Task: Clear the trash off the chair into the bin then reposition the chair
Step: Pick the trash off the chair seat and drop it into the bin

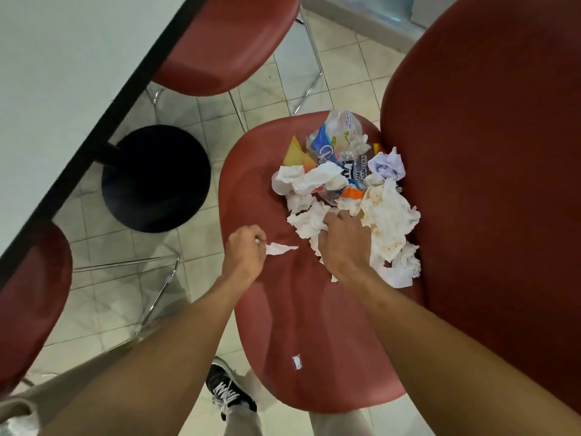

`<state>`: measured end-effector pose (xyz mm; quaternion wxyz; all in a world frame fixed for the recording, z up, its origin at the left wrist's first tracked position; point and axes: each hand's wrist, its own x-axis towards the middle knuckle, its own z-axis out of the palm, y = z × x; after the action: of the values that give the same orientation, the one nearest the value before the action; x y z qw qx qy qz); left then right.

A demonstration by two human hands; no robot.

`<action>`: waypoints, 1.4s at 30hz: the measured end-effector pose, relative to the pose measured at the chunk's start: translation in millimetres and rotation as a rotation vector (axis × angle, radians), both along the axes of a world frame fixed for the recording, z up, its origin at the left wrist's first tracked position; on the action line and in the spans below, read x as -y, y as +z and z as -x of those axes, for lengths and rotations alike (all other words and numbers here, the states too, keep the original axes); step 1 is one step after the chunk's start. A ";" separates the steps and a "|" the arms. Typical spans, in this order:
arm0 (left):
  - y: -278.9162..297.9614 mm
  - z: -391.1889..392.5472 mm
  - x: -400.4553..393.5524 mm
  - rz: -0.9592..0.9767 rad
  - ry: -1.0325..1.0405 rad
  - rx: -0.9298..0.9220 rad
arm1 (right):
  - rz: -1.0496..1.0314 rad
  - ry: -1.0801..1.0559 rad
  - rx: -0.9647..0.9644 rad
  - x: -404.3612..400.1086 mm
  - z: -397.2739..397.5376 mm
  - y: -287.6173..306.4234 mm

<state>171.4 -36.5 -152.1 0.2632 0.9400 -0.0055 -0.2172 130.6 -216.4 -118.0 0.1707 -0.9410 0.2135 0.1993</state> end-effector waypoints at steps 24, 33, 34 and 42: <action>151.4 156.6 -196.2 -0.014 0.302 0.017 | -0.069 0.135 0.137 -192.2 119.1 137.7; 159.9 197.2 -303.8 0.015 0.485 0.062 | -0.096 0.257 0.136 -286.7 139.5 144.2; 160.5 201.7 -315.7 0.011 0.511 0.065 | -0.101 0.277 0.130 -300.1 140.1 143.1; 155.4 236.4 -400.0 0.032 0.687 0.076 | -0.175 0.411 0.090 -403.8 148.1 142.7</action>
<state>-65.0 363.5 3.3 0.3354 0.8901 0.2980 -0.0806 -17.5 187.4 24.7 0.2169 -0.9543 -0.0086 0.2053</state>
